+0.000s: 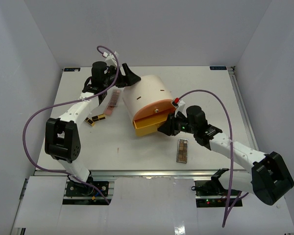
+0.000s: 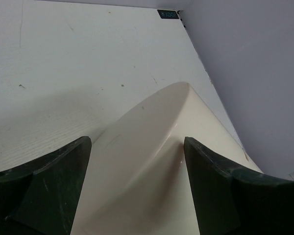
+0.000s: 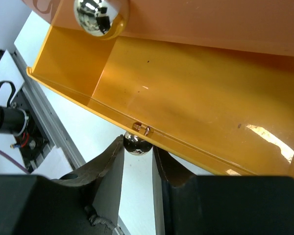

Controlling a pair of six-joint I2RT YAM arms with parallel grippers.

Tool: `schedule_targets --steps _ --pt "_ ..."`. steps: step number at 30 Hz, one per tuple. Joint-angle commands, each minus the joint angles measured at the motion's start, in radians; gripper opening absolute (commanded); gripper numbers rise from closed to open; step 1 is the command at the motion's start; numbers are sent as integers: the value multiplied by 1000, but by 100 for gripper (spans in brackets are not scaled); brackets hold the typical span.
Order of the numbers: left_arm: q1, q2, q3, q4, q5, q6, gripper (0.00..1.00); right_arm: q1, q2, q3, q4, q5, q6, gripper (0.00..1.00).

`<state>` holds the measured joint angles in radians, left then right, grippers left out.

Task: Organize the makeup

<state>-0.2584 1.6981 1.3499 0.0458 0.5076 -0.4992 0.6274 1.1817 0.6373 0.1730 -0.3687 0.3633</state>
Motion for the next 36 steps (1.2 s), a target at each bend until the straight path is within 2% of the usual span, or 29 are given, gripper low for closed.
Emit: schedule_targets --steps 1,13,17,20,26,34,36 --pt "-4 -46 6 12 -21 1 87 10 -44 -12 -11 -130 -84 12" --pt "-4 -286 -35 -121 -110 206 87 -10 -66 0 -42 -112 -107 13" --pt "-22 -373 -59 -173 -26 294 87 -20 -64 2 -42 -108 -104 14" --pt "-97 -402 -55 -272 -21 367 88 -26 -60 4 -41 -104 -107 14" --pt "-340 -493 -161 -375 -274 520 87 -35 -60 12 -37 -105 -100 14" --pt "-513 -493 -215 -394 -495 564 87 -49 -63 1 -21 -107 -90 15" --pt "-566 -464 -216 -395 -616 581 87 -53 -66 1 -21 -108 -88 15"
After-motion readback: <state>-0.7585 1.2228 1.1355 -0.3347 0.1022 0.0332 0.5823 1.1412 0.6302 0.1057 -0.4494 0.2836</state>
